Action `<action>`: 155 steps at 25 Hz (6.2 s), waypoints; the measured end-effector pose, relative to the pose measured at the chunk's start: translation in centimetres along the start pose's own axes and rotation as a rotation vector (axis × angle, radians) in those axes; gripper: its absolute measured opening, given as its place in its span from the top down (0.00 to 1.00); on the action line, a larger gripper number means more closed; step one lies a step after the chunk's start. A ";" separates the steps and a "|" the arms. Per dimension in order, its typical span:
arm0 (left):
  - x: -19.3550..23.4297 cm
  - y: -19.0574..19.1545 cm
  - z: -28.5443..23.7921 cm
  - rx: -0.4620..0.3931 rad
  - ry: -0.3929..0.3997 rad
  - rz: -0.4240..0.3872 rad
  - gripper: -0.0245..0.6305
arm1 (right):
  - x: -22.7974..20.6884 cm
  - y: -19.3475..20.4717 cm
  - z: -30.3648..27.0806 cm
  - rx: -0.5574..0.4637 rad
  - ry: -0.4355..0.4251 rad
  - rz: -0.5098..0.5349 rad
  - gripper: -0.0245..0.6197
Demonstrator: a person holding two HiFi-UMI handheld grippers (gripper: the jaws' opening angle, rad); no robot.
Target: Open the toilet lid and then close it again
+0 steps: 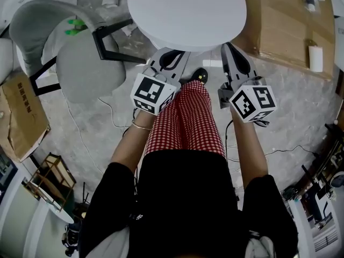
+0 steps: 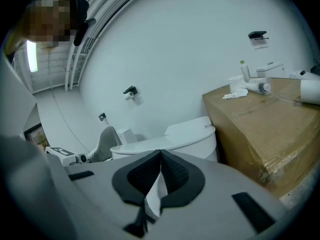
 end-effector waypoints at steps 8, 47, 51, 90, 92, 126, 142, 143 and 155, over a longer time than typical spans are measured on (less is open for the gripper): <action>0.1 1.1 0.3 0.012 0.018 0.008 0.96 | 0.1 1.1 0.0 0.006 0.032 -0.015 0.93; -0.1 5.2 0.1 0.054 0.061 0.041 0.96 | -0.6 5.0 -0.2 0.061 0.054 -0.002 0.93; -0.1 5.6 0.1 0.058 0.061 0.037 0.96 | -0.7 5.3 -0.2 0.066 0.055 -0.011 0.93; 0.6 9.7 0.1 0.107 0.028 0.049 0.96 | -1.7 9.2 -0.8 0.157 0.049 -0.032 0.93; 0.6 9.9 0.1 0.110 0.025 0.053 0.96 | -1.8 9.4 -0.8 0.162 0.048 -0.033 0.93; 1.5 13.9 -0.5 0.149 -0.002 0.093 0.96 | -2.8 13.3 -1.6 0.239 0.031 -0.034 0.93; 1.9 15.6 -0.8 0.178 -0.016 0.105 0.96 | -3.4 15.0 -2.0 0.278 0.025 -0.036 0.93; 2.0 15.8 -0.8 0.179 -0.016 0.105 0.96 | -3.5 15.1 -2.1 0.280 0.024 -0.036 0.93; 2.4 16.9 -1.0 0.195 -0.021 0.119 0.96 | -3.9 16.2 -2.4 0.296 0.022 -0.043 0.93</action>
Point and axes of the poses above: the fingertips, and each gripper's own axes: z backward along the fingers, x to its left, y out of its underside, the point moved 3 cm from there along z, backward along the fingers, and after that the axes turned 1 degree about z, right-handed, at the moved point
